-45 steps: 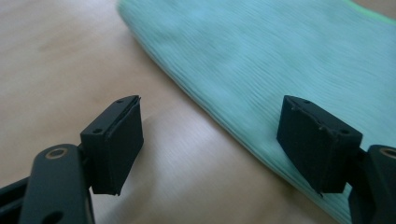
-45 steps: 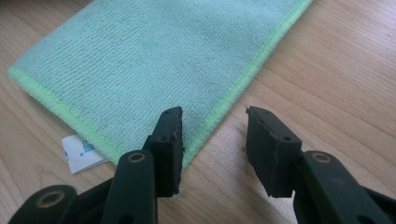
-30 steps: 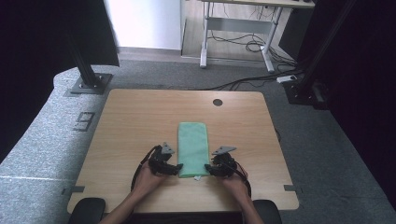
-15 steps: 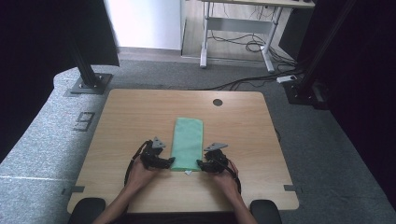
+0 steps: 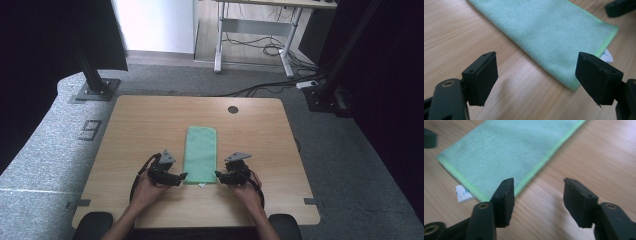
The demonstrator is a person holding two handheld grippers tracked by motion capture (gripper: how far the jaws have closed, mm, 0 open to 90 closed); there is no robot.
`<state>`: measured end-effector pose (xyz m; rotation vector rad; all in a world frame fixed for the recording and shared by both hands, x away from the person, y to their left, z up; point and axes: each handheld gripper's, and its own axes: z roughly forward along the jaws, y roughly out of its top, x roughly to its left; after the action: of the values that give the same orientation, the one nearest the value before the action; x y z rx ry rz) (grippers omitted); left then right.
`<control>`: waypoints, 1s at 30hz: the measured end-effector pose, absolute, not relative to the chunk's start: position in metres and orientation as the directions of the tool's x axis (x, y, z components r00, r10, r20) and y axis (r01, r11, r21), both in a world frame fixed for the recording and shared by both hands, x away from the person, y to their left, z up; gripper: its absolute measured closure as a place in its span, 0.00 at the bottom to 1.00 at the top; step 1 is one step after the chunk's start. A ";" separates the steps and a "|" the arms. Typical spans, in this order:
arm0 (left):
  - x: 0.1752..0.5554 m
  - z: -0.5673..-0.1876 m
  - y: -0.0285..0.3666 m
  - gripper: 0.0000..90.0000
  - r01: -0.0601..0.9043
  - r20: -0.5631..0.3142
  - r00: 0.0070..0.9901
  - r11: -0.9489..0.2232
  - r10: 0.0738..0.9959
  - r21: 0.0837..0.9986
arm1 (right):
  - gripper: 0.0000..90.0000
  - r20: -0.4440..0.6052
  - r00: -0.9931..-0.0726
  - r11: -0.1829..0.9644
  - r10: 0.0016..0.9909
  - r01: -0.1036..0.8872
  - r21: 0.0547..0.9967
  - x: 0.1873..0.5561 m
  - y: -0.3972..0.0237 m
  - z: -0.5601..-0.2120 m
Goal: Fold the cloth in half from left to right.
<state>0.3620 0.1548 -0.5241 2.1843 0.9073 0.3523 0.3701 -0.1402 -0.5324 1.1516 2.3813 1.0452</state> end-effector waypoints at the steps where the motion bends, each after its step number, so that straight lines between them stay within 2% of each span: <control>1: 0.360 -0.524 0.159 0.20 0.506 -0.031 0.712 -0.482 0.701 0.715 | 0.42 0.050 -0.633 0.408 0.772 0.555 0.725 0.369 -0.145 -0.531; 3: 0.356 -0.526 0.166 0.19 0.520 -0.041 0.710 -0.484 0.703 0.704 | 0.40 0.053 -0.633 0.406 0.773 0.557 0.725 0.368 -0.151 -0.530; 4: 0.352 -0.530 0.173 0.17 0.534 -0.040 0.702 -0.489 0.711 0.690 | 0.35 0.040 -0.629 0.411 0.777 0.554 0.724 0.364 -0.162 -0.531; 11: 0.348 -0.537 0.189 0.16 0.567 -0.055 0.684 -0.482 0.728 0.668 | 0.21 0.014 -0.639 0.445 0.769 0.551 0.706 0.358 -0.173 -0.544; 12: 0.350 -0.539 0.190 0.15 0.566 -0.053 0.682 -0.481 0.729 0.669 | 0.16 0.020 -0.656 0.455 0.755 0.546 0.704 0.358 -0.172 -0.549; 19: 0.354 -0.547 0.187 0.08 0.542 0.002 0.685 -0.512 0.728 0.667 | 0.01 0.004 -0.674 0.464 0.739 0.514 0.722 0.360 -0.169 -0.556; 24: 0.357 -0.549 0.187 0.00 0.556 -0.009 0.678 -0.506 0.735 0.659 | 0.00 0.006 -0.653 0.453 0.757 0.532 0.715 0.361 -0.172 -0.556; 30: 0.357 -0.549 0.187 0.00 0.555 -0.009 0.680 -0.508 0.733 0.659 | 0.00 0.005 -0.648 0.450 0.762 0.535 0.715 0.361 -0.172 -0.556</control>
<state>0.3569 0.1867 -0.5492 2.2486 0.9849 0.3595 0.3605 -0.1717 -0.5563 1.1070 2.3886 1.0084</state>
